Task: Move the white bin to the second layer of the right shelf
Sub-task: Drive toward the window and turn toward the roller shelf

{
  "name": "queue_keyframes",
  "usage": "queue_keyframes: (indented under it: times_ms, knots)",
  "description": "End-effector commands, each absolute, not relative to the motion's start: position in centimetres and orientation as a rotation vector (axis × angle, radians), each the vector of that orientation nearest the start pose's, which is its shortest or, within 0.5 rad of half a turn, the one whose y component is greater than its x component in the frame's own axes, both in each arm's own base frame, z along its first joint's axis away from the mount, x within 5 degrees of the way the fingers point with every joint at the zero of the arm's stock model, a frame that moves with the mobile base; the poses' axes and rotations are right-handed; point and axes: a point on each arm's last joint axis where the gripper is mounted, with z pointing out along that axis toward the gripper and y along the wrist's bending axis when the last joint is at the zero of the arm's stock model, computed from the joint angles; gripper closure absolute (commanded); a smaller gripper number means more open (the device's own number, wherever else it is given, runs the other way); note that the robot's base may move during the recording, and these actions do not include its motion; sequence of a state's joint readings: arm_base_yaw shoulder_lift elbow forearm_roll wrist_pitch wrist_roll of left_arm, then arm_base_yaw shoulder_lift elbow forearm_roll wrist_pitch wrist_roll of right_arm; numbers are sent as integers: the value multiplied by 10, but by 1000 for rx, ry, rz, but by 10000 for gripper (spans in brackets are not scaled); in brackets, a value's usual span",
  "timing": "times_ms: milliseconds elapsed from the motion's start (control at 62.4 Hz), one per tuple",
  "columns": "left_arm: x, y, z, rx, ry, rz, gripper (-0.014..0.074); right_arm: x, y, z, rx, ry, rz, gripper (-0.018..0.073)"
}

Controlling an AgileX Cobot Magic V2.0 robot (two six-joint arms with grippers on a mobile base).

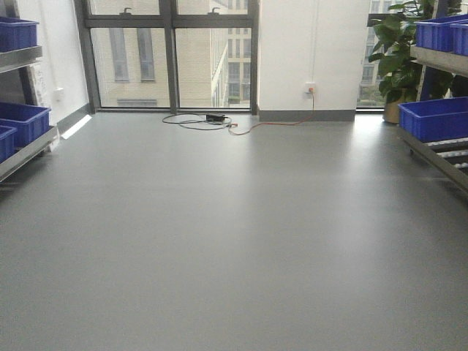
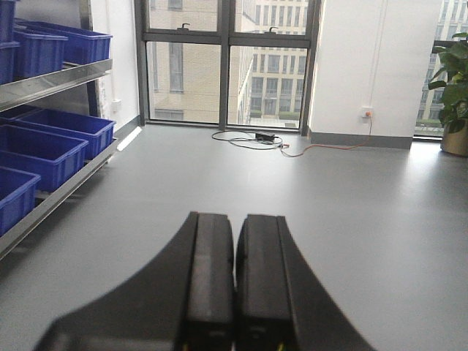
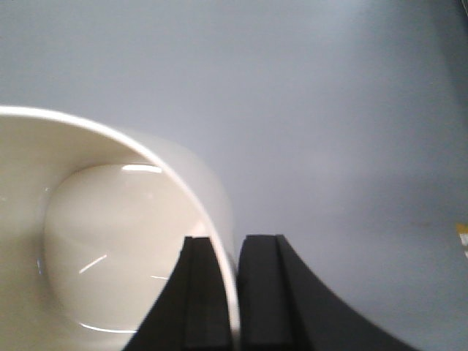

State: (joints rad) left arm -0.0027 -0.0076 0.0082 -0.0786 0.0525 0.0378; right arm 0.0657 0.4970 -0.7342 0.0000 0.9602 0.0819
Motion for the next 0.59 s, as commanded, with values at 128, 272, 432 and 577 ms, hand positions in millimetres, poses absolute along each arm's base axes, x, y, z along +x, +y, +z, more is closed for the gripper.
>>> queue_keyframes:
  times_ms: [128,272,432,577]
  knots:
    - [56,0,205,-38,1466,-41,512,78,5,353,18,2101,85,504]
    - [56,0,205,-38,1466,-41,512,78,5,353,18,2101,85,504]
    - [56,0,205,-38,1466,-41,512,78,5,353,18,2101,85,504]
    - [56,0,205,-38,1466,-41,512,78,5,353,18,2101,85,504]
